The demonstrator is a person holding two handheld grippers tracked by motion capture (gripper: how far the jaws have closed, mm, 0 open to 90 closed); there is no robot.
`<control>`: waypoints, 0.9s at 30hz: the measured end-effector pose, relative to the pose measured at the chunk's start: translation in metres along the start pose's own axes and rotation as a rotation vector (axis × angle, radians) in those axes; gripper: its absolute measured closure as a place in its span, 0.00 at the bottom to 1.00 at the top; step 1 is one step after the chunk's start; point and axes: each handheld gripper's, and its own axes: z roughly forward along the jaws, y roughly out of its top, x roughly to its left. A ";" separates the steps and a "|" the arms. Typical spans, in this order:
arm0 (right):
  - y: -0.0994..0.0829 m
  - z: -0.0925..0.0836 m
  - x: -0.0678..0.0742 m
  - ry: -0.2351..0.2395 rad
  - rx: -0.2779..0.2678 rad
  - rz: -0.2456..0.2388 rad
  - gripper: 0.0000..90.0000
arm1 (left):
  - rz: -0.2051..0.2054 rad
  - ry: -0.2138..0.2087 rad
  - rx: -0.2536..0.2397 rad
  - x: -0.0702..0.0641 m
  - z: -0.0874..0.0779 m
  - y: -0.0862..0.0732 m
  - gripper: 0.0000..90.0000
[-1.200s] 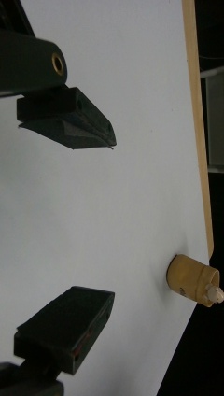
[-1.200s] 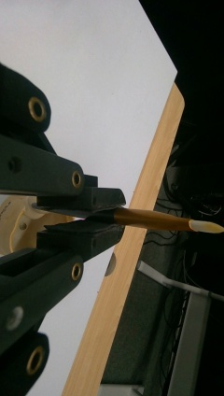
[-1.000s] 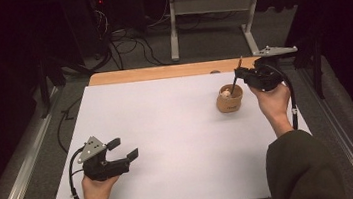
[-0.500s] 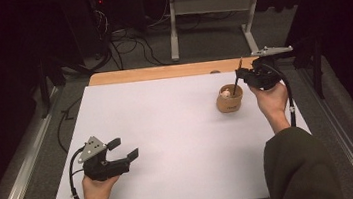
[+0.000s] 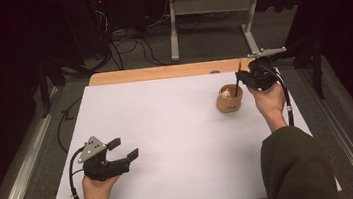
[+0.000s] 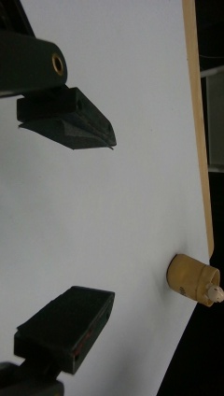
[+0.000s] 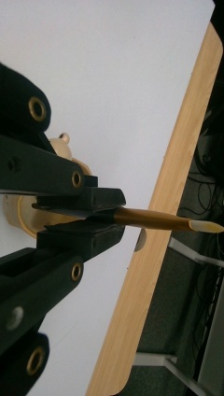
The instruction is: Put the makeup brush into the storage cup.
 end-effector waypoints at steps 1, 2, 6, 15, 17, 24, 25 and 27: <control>0.000 0.001 0.000 -0.004 0.006 -0.001 0.94 | -0.001 0.000 0.000 0.000 0.000 0.000 0.24; 0.000 0.002 0.000 -0.004 0.009 0.000 0.94 | -0.001 0.000 0.000 0.000 0.000 0.000 0.24; -0.001 0.006 0.003 -0.011 0.023 -0.013 0.94 | -0.001 0.001 0.000 0.000 0.000 0.000 0.24; -0.003 0.015 0.007 -0.021 0.056 -0.026 0.94 | -0.002 -0.001 -0.001 0.000 0.000 0.000 0.24; -0.003 0.015 0.007 -0.021 0.058 -0.026 0.94 | 0.000 0.000 0.001 0.000 0.000 0.000 0.24; -0.005 0.019 0.006 -0.023 0.067 -0.027 0.94 | -0.001 -0.001 -0.001 0.000 0.000 0.000 0.24; -0.005 0.019 0.006 -0.025 0.071 -0.024 0.94 | 0.000 -0.001 0.000 0.000 0.000 0.000 0.24; -0.006 0.020 0.006 -0.028 0.073 -0.023 0.94 | 0.001 -0.001 0.000 0.000 0.000 0.000 0.24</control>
